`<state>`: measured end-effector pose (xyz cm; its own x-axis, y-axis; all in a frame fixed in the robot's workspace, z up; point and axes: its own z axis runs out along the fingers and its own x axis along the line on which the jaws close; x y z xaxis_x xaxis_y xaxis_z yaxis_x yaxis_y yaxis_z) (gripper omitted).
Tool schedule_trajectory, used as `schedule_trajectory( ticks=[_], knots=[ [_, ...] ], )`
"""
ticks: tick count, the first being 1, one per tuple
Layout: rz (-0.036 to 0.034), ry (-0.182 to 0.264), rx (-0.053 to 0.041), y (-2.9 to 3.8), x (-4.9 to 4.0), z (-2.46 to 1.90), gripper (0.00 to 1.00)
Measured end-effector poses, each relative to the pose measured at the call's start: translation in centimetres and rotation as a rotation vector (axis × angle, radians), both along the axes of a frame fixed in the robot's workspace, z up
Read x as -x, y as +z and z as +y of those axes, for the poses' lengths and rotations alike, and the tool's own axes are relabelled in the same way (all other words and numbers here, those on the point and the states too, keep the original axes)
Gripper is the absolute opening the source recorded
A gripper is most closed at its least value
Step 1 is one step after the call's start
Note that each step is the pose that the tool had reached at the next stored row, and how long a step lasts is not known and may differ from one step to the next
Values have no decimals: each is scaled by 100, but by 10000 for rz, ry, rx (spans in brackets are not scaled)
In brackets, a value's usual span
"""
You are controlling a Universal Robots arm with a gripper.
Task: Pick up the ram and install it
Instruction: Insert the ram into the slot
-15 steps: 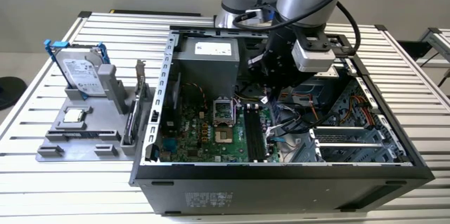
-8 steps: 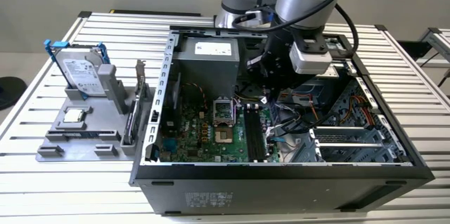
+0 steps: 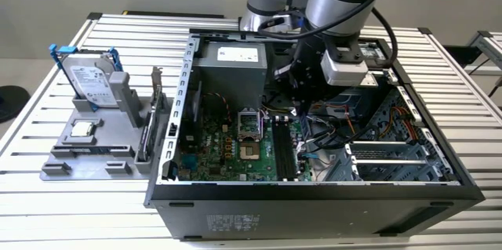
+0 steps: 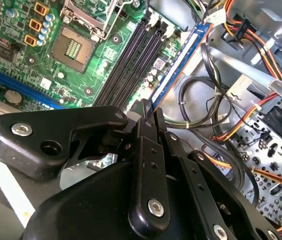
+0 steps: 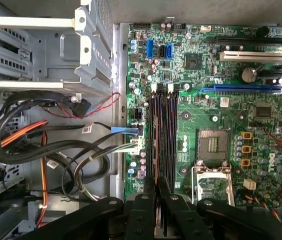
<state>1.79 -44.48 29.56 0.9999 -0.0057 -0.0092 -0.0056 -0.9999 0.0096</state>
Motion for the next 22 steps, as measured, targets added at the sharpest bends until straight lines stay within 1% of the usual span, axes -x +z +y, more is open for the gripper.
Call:
schedule_trajectory(
  ticks=[5, 12, 19, 22],
  knots=[
    [3, -55, 0, -21, 1, -5, 0],
    [68, -368, 1, -62, 1, -13, 0],
    [81, -394, 1, -146, 1, -16, 0],
    [81, -391, 0, -194, 0, -19, 0]
  ],
)
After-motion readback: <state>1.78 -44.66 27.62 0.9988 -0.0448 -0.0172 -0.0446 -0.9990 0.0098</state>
